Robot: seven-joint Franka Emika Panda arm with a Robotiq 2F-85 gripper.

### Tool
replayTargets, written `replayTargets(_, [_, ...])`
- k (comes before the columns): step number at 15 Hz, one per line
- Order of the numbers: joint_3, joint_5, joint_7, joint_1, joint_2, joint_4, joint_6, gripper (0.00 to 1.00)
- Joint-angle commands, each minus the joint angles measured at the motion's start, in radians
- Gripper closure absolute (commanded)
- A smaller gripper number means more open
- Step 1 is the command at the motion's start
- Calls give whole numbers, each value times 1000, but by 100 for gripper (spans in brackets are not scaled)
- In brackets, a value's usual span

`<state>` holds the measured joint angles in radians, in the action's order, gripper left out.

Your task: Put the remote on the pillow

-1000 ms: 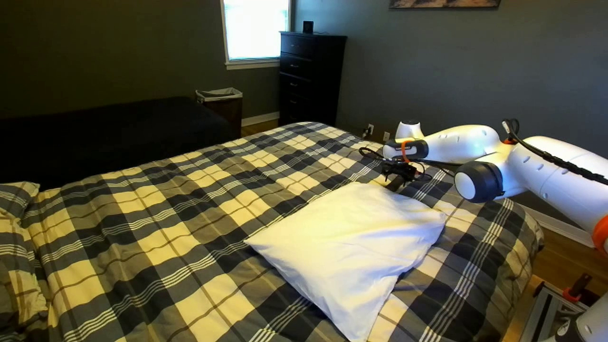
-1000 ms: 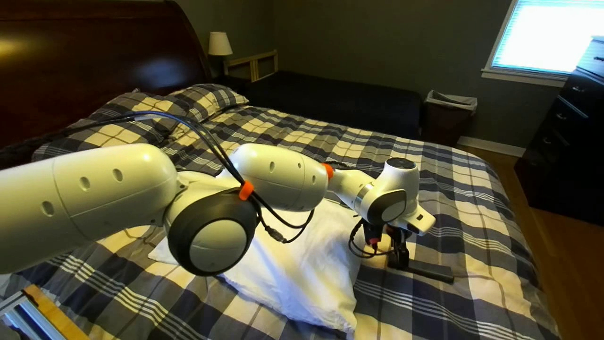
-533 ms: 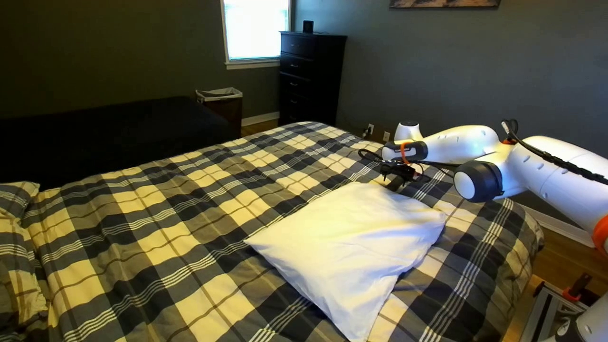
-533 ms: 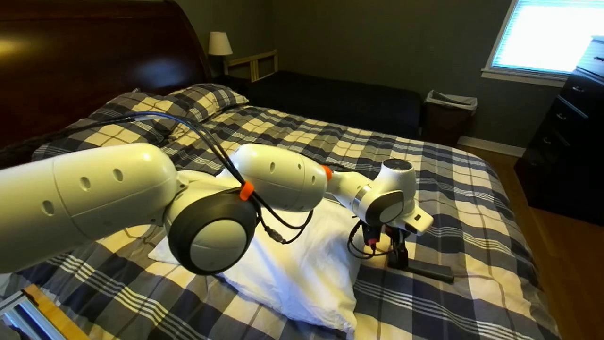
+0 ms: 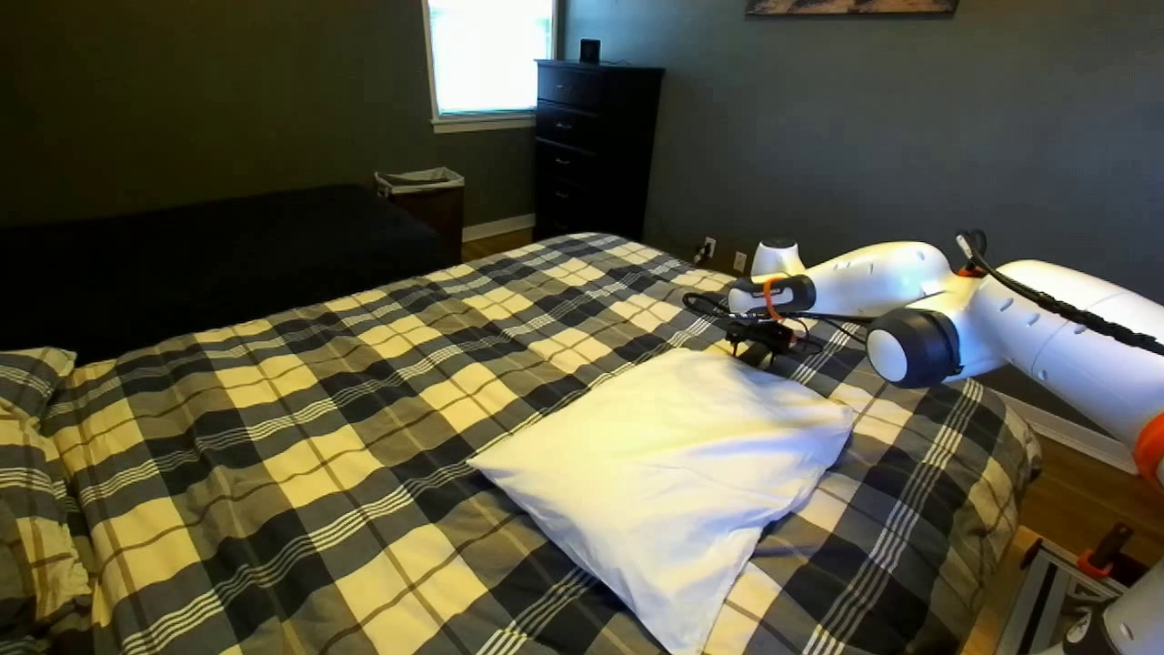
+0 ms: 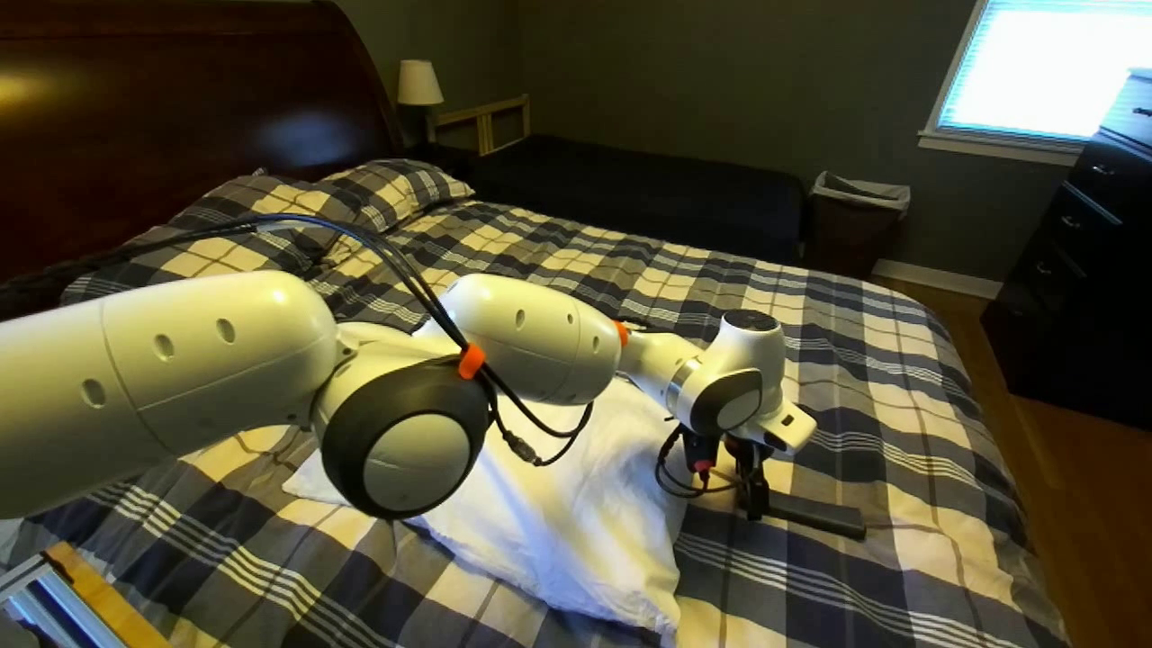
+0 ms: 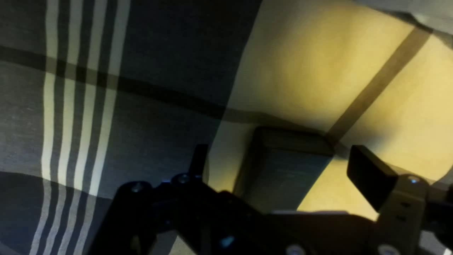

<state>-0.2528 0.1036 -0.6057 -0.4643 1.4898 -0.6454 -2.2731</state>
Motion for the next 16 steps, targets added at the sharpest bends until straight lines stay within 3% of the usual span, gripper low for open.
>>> replayTargets(1, [5, -27, -27, 0, 0, -17, -1, 6])
replayTargets(4, [3, -30, -29, 2, 0, -24, -3, 12])
replayTargets(5, [2, -31, -32, 3, 0, -25, -2, 36])
replayTargets(7, [2, -33, -34, 6, 0, -25, -2, 39])
replayTargets(10, [-1, -36, -37, 11, 0, -23, 1, 64])
replayTargets(16, [5, -33, -30, 7, 0, -3, 18, 66])
